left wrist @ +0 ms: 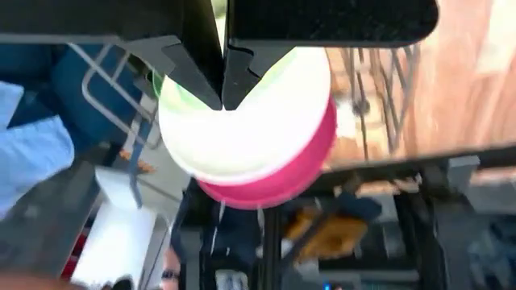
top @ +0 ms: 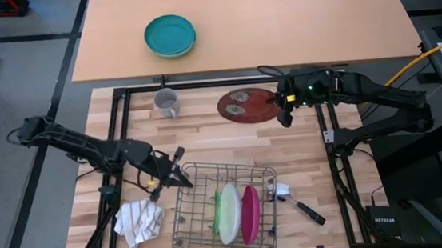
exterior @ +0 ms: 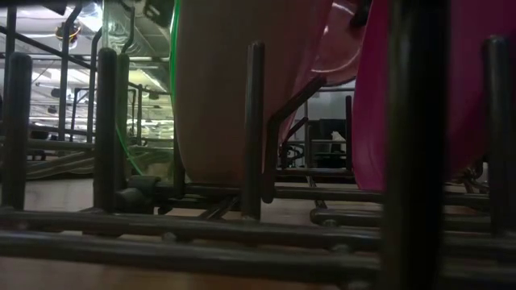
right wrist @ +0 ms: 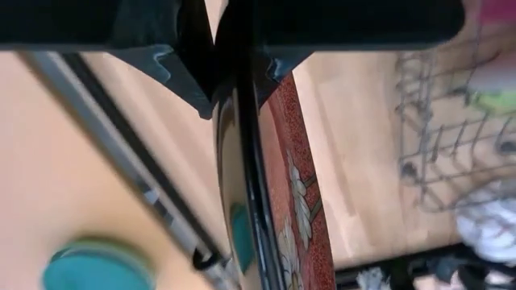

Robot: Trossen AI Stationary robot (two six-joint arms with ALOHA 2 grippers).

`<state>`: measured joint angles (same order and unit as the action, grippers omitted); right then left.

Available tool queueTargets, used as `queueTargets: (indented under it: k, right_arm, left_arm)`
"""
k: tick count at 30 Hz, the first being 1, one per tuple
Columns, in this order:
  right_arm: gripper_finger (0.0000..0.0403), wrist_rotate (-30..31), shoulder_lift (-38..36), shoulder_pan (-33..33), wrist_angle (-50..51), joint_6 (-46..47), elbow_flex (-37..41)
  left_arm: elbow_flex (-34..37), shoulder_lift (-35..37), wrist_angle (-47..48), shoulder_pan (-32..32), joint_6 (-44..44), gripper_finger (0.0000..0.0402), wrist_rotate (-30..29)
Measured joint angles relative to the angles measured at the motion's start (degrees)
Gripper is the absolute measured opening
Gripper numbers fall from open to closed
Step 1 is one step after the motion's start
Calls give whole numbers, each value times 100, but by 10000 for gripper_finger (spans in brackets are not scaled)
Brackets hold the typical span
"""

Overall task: Sort dishes
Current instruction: Put the red plate into the dish rack

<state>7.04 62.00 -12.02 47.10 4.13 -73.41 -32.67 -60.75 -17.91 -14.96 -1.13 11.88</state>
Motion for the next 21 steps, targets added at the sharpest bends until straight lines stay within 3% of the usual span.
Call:
queueTargets:
  k: [11,15,21]
  right_arm:
    - [37,-1414,0,9,603,1253,0]
    - [37,-1553,0,9,1027,1680,0]
    - [37,-1322,0,9,1286,2137,0]
  left_arm:
    - [0,-37,236,-197,7,1,-737]
    - [0,-37,212,-193,345,1,-1117]
    - [0,-37,-656,-188,1491,1,-2390]
